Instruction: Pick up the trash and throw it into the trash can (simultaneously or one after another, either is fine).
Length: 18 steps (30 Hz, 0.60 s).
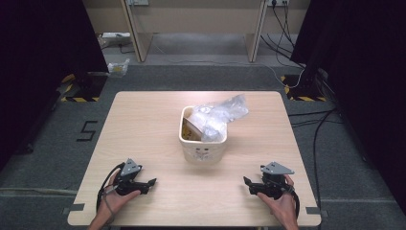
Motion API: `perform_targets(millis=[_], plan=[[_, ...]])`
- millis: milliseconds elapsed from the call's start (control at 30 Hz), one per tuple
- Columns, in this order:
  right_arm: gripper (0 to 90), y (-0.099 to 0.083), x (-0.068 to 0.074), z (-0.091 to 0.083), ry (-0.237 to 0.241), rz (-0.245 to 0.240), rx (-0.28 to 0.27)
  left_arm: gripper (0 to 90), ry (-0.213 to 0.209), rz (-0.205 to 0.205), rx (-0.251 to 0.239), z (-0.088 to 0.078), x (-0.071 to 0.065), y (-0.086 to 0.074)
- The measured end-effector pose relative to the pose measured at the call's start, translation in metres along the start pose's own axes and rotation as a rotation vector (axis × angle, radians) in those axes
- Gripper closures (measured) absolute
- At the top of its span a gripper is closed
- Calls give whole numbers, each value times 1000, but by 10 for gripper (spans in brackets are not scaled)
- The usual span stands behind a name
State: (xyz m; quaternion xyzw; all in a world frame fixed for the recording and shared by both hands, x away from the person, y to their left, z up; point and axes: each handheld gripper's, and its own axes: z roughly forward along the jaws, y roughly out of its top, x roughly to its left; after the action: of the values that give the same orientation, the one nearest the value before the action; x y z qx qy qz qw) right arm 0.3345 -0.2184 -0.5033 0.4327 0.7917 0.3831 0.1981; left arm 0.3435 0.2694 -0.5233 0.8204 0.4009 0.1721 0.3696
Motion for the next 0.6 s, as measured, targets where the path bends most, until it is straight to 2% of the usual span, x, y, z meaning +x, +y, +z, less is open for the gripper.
perform_targets(millis=[267, 600], plan=[[163, -14, -1, 2, -33, -14, 79, 172, 0, 0, 0, 0, 0, 0], [143, -15, 0, 2, -37, -8, 89, 172, 0, 0, 0, 0, 0, 0]])
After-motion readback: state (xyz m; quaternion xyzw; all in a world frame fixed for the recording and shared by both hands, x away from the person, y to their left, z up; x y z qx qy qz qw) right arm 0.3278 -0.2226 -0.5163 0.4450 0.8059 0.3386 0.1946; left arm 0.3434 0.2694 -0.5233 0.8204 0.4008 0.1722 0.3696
